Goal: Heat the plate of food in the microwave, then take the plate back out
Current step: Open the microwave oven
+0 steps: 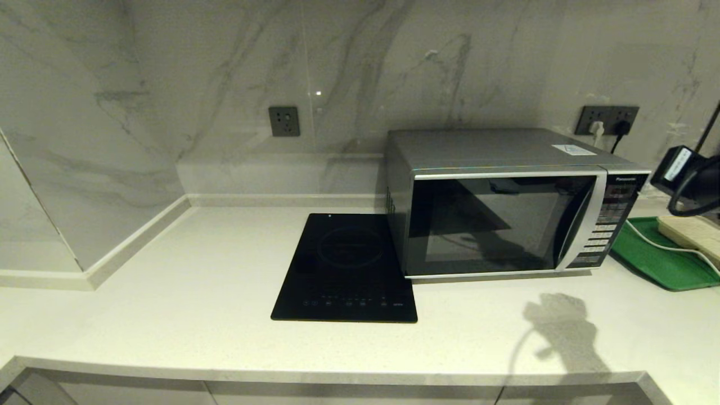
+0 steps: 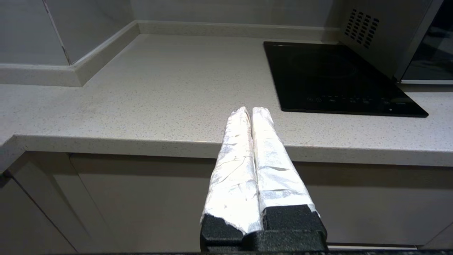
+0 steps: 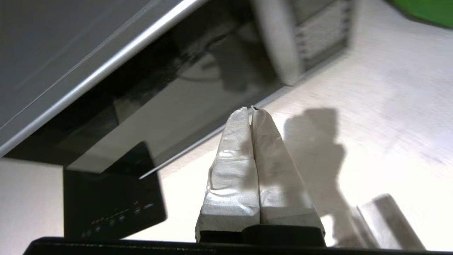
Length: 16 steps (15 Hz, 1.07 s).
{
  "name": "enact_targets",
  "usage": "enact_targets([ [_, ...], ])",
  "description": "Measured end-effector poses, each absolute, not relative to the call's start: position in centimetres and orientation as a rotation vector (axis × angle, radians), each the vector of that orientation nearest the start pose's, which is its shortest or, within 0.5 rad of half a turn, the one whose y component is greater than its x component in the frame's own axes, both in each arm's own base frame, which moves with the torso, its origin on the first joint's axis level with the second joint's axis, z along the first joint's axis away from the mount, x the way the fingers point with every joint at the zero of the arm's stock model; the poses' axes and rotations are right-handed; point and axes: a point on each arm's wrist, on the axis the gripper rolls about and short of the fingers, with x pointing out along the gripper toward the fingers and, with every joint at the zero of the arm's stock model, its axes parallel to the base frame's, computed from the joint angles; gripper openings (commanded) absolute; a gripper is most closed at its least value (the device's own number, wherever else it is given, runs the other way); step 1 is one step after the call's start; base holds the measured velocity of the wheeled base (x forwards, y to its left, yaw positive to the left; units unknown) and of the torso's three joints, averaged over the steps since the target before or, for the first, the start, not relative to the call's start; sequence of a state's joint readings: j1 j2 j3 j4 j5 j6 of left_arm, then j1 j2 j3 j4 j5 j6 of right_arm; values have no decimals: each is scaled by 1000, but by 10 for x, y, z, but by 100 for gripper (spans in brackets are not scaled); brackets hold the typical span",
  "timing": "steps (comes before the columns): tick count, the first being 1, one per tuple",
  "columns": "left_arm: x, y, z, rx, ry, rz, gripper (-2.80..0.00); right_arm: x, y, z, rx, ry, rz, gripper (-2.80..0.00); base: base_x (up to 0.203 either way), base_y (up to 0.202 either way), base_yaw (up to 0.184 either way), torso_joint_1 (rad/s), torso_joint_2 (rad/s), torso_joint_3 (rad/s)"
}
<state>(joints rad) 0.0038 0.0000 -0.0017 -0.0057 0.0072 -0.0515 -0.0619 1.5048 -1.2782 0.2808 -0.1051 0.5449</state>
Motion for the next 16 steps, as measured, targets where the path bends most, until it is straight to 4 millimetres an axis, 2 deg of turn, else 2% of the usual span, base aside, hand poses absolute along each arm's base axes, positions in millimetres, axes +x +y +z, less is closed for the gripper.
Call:
enact_targets([
  [3, -23, 0, 77, -51, -8, 11, -280, 240, -64, 276, 664, 455, -374, -280, 0, 0, 0, 0, 0, 0],
  [6, -23, 0, 77, -52, -8, 11, -280, 237, -109, 246, 904, 542, -361, -280, 0, 0, 0, 0, 0, 0],
  [10, -23, 0, 77, -52, -8, 11, -280, 269, -149, 181, 1121, 707, -339, -280, 0, 0, 0, 0, 0, 0],
  [13, -23, 0, 77, -52, -8, 11, -280, 304, -174, 141, 1155, 737, -357, -280, 0, 0, 0, 0, 0, 0],
  [16, -23, 0, 76, -52, -7, 11, -280, 330, -191, 110, 1174, 769, -370, -280, 0, 0, 0, 0, 0, 0],
])
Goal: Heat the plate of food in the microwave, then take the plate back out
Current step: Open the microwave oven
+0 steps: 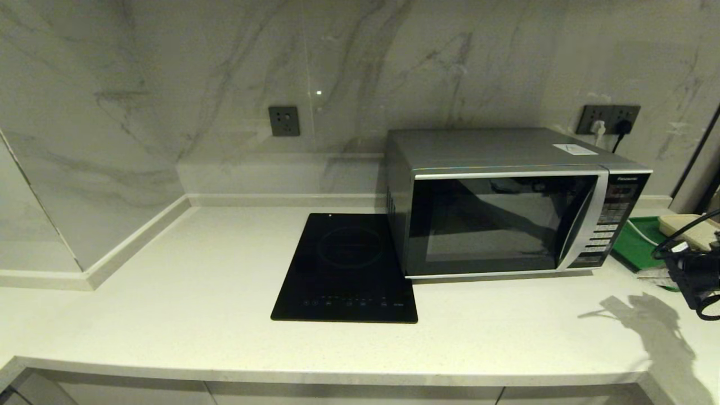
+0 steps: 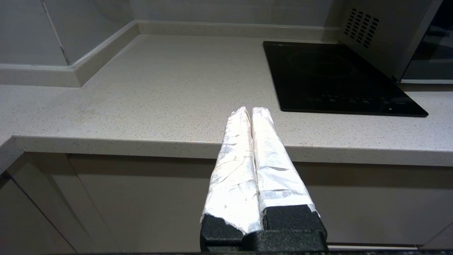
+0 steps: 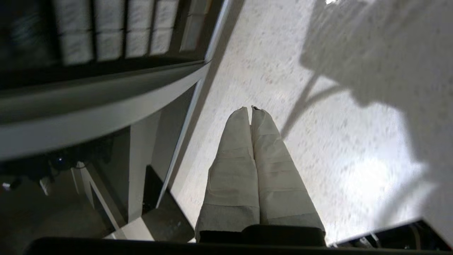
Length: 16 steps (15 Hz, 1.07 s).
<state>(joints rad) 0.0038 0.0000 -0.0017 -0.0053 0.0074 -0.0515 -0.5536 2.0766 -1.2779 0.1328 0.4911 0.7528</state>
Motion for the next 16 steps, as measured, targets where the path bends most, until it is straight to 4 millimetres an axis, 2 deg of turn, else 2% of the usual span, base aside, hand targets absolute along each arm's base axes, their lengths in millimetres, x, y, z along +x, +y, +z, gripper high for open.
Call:
enact_targets([
  [3, -23, 0, 77, -52, -8, 11, -280, 347, -202, 87, 1188, 798, -379, -280, 0, 0, 0, 0, 0, 0],
  [9, -23, 0, 77, -51, -7, 11, -280, 374, -216, 54, 1217, 825, -350, -280, 0, 0, 0, 0, 0, 0],
  [13, -23, 0, 76, -52, -7, 11, -280, 384, -220, 37, 1256, 839, -250, -280, 0, 0, 0, 0, 0, 0],
  [16, -23, 0, 76, -51, -7, 11, -280, 391, -224, 32, 1237, 778, -180, -280, 0, 0, 0, 0, 0, 0],
])
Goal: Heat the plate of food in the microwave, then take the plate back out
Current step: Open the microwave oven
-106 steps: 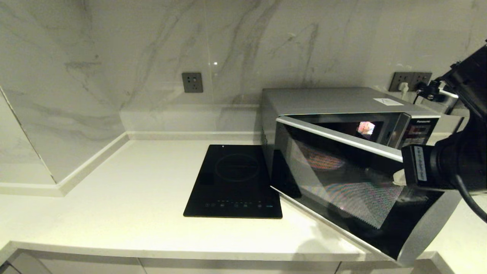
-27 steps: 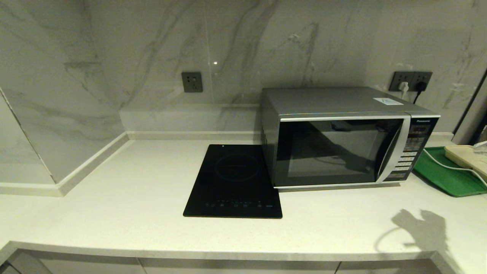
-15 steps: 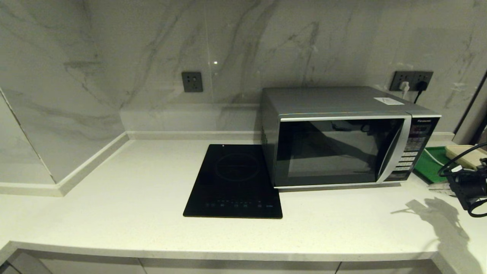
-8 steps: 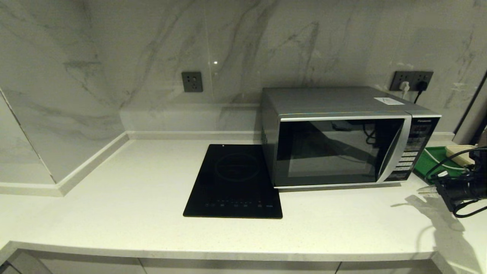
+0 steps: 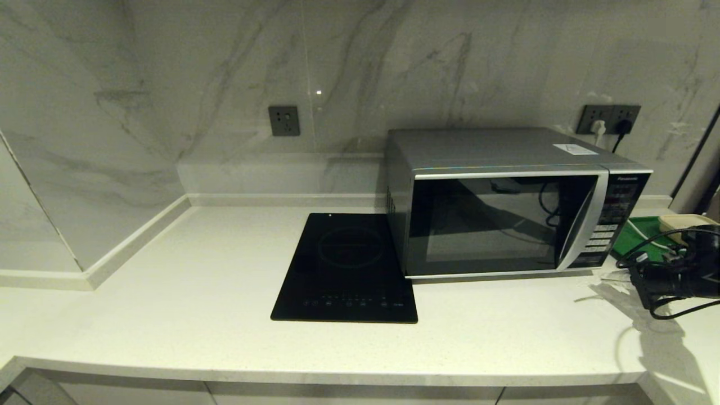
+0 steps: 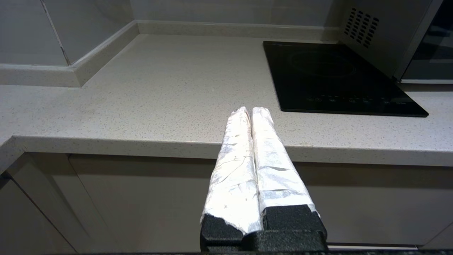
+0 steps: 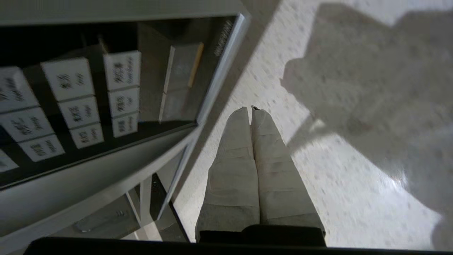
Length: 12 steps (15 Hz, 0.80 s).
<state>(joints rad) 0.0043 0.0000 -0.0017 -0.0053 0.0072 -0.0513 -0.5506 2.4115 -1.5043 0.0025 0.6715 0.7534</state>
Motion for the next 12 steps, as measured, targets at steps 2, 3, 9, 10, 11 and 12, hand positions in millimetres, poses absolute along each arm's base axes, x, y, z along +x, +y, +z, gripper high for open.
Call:
enact_targets([
  [2, -23, 0, 77, -51, -8, 11, -280, 394, -225, 31, 1239, 770, -153, -280, 0, 0, 0, 0, 0, 0],
  [3, -23, 0, 77, -52, -8, 11, -280, 396, -226, 31, 1239, 764, -140, -280, 0, 0, 0, 0, 0, 0],
  [9, -23, 0, 76, -51, -7, 11, -280, 409, -233, 27, 1210, 714, -109, -280, 0, 0, 0, 0, 0, 0],
  [10, -23, 0, 76, -51, -7, 11, -280, 410, -234, 26, 1208, 710, -107, -280, 0, 0, 0, 0, 0, 0],
  [11, -23, 0, 77, -52, -8, 11, -280, 411, -235, 25, 1204, 704, -105, -280, 0, 0, 0, 0, 0, 0],
  [12, -23, 0, 77, -52, -8, 11, -280, 413, -236, 24, 1202, 701, -104, -280, 0, 0, 0, 0, 0, 0],
])
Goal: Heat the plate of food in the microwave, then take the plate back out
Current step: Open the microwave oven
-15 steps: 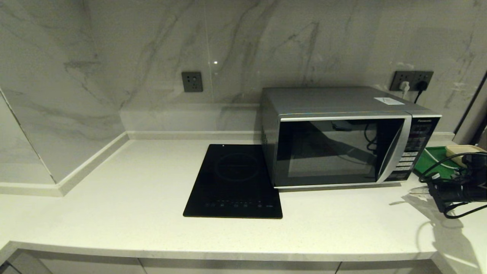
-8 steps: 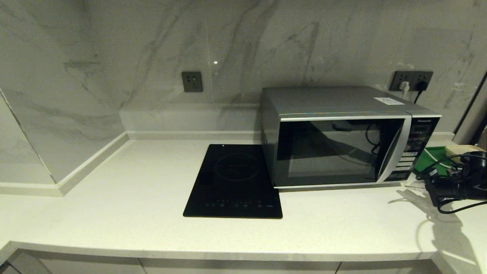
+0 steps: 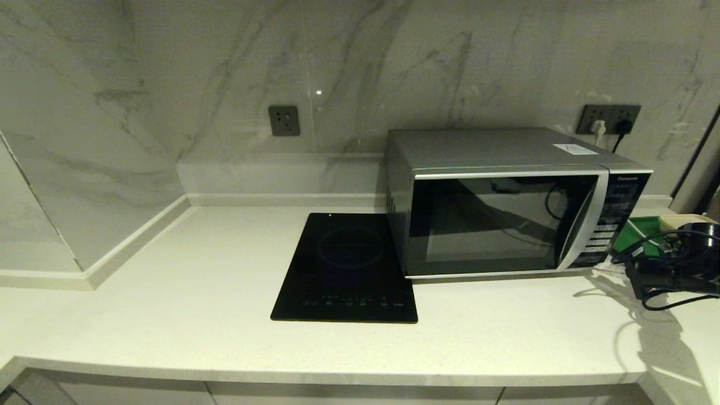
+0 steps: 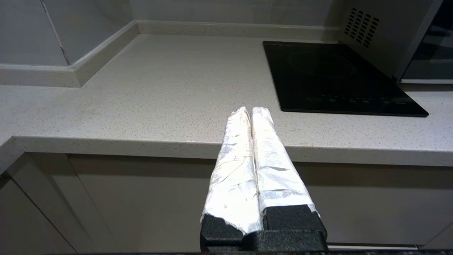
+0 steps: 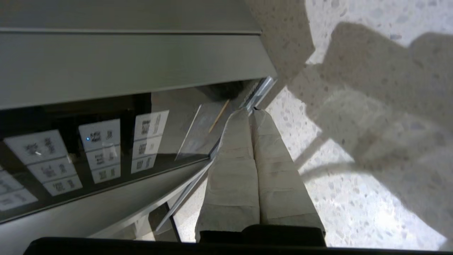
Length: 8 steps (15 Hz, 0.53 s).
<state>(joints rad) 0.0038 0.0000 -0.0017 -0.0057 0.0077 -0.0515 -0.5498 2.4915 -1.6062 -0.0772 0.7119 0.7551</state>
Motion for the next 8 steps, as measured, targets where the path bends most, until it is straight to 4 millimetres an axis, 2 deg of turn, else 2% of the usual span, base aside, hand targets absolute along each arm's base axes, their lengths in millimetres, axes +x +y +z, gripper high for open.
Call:
enact_targets([
  [8, -23, 0, 77, -52, -8, 11, -280, 422, -231, 22, 1163, 661, -64, -280, 0, 0, 0, 0, 0, 0],
])
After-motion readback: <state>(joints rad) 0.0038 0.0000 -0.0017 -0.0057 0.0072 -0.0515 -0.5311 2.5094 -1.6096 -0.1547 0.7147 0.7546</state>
